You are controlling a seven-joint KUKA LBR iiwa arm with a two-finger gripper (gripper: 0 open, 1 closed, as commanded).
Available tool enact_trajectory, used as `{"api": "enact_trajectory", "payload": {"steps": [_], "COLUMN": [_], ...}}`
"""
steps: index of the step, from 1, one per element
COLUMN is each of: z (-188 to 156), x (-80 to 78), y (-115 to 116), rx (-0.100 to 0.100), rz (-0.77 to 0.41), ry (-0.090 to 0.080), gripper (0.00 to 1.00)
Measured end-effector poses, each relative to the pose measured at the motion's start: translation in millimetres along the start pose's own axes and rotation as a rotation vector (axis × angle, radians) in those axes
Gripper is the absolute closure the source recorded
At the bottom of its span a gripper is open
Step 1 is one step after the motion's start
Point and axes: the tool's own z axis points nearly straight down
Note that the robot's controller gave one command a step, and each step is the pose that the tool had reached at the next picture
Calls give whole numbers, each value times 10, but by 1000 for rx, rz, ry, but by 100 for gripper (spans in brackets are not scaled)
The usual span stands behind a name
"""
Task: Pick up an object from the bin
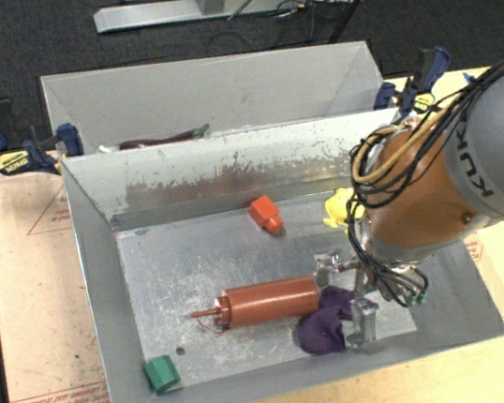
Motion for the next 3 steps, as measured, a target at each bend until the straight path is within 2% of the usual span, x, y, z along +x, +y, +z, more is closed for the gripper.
{"api": "enact_trajectory", "payload": {"steps": [1,2,3], "z": [337,337,-813], "x": [69,68,10], "y": [416,416,379], "rx": [2,2,2], "rz": [-29,-30,-30], "ry": [-8,-9,-9], "gripper": [100,100,100]}}
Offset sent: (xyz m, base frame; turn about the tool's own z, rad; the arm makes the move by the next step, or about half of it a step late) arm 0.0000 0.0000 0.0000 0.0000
